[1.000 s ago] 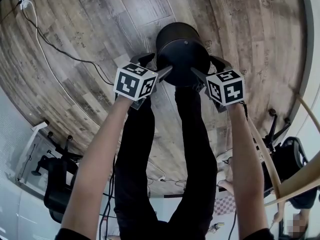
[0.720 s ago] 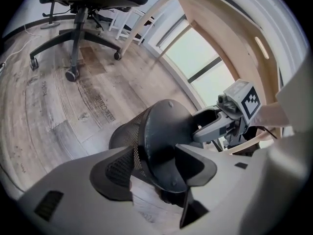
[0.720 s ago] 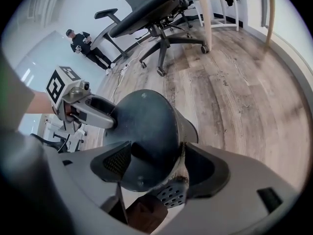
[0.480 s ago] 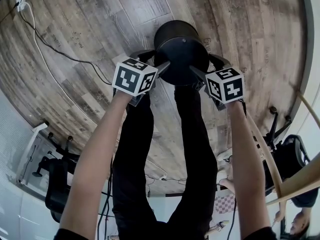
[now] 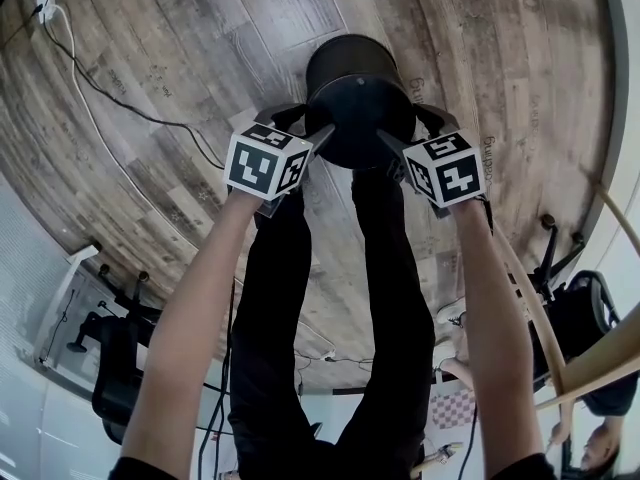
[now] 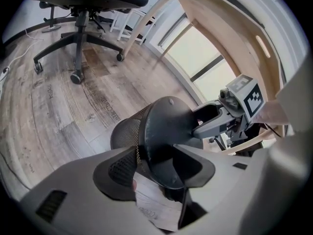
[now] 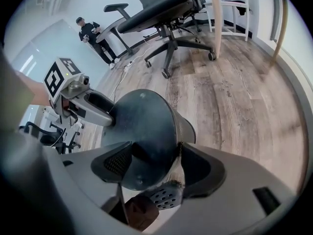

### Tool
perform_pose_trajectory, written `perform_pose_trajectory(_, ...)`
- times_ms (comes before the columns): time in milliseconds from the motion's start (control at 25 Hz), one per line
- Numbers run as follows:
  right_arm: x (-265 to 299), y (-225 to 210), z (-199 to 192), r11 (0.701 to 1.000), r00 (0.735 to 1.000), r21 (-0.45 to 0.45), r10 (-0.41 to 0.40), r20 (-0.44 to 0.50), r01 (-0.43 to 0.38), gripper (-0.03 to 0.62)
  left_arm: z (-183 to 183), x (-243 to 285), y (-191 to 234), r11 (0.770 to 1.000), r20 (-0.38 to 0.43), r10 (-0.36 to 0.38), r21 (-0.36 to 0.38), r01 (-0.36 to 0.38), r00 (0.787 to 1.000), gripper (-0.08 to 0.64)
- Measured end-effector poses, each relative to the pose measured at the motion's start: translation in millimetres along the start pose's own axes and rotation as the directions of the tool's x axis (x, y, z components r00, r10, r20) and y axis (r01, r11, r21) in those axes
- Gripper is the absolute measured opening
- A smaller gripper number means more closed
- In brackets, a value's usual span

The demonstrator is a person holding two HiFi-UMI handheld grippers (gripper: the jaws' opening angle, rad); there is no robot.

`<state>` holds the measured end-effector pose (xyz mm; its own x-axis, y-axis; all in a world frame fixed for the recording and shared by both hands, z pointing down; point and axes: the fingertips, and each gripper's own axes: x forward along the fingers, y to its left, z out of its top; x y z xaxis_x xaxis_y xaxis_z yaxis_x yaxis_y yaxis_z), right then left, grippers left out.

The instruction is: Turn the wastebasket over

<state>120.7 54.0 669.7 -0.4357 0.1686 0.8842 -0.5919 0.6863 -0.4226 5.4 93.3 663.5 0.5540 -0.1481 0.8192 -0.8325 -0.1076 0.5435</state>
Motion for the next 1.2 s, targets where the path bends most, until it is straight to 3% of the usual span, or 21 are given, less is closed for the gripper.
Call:
perform_pose_trajectory(360, -10.0, -5.3, 54.7, 0.992, 0.991, -0.089, -0.081, 0.108, 0.091, 0.311, 44.2, -27.6, 20.2, 0.99, 0.095, 0.092, 0.093, -0.101, 0.991, 0.221)
perform_pose_trajectory(640, -14.1, -11.9, 74.3, 0.982, 0.981, -0.122, -0.128, 0.146, 0.147, 0.273, 63.1, -36.6, 29.9, 0.974, 0.129, 0.132, 0.167, -0.153, 0.983, 0.198)
perform_pose_trajectory(920, -12.5, -2.6, 67.9, 0.988, 0.985, -0.098, -0.106, 0.136, 0.12, 0.267, 47.8, -36.8, 31.2, 0.984, 0.113, 0.11, 0.129, -0.124, 0.988, 0.21)
perform_pose_trajectory(1040, -12.8, 3.5, 59.9, 0.996, 0.991, -0.061, -0.054, 0.124, 0.062, 0.27, 39.3, -37.5, 25.6, 0.996, 0.126, 0.056, 0.069, -0.065, 0.99, 0.224)
perform_pose_trajectory(1200, -12.2, 12.5, 43.1, 0.999, 0.997, -0.048, 0.0, 0.078, 0.004, 0.305, 23.2, -33.6, 11.8, 0.998, 0.102, 0.0, 0.06, -0.006, 0.995, 0.251)
